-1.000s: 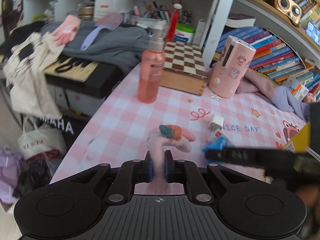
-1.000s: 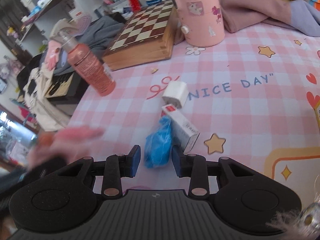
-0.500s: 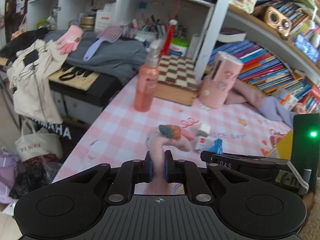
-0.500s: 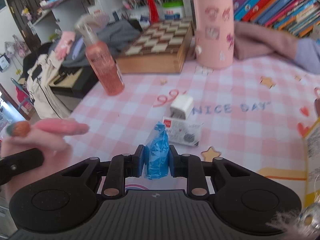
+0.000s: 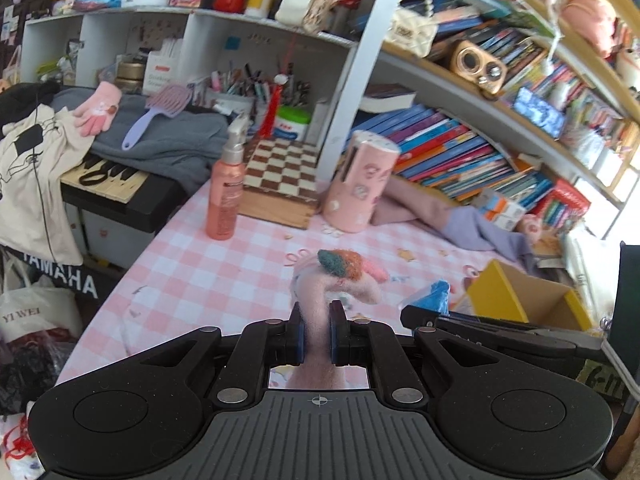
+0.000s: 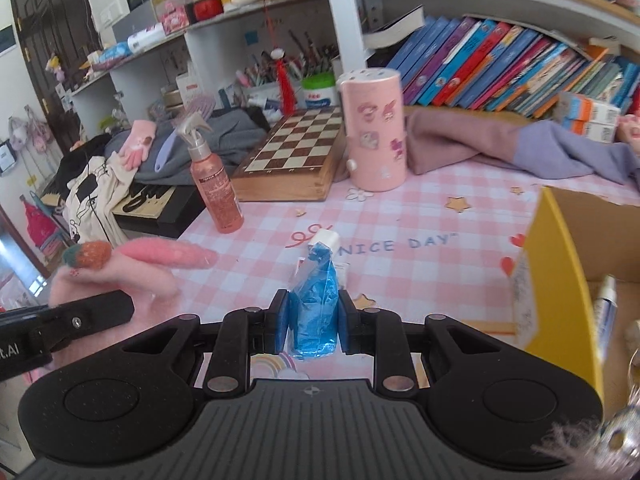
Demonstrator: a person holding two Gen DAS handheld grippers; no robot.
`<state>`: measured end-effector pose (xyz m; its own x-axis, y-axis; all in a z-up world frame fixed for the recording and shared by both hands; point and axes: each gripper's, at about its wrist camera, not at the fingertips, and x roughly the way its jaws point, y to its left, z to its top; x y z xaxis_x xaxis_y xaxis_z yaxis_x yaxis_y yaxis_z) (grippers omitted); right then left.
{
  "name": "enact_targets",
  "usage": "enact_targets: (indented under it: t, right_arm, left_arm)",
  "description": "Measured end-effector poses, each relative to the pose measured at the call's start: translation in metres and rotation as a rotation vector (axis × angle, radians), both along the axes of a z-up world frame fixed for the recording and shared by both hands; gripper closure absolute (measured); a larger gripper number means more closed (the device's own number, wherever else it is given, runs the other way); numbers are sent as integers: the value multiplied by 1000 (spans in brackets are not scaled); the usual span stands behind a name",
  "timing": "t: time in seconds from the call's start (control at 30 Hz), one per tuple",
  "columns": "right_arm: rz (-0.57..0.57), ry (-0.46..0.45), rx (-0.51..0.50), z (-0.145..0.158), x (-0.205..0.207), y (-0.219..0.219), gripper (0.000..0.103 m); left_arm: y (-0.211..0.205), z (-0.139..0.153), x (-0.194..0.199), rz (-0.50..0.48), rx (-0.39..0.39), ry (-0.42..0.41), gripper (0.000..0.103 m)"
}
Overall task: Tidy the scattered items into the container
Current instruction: 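Lift the pink glove and blue bag with both tools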
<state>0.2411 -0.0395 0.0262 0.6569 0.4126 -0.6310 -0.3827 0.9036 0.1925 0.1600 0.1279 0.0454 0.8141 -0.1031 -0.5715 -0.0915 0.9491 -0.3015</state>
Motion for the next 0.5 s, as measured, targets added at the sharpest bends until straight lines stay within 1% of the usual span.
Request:
enact_targets:
  t: [0.2, 0.5]
  right_arm:
    - [-23, -20, -3, 9, -43, -16, 80]
    - [-30, -25, -7, 13, -111, -29, 80]
  left_arm:
    - [-11, 8, -38, -28, -18, -42, 93]
    - [-17, 10, -99, -41, -38, -62, 93]
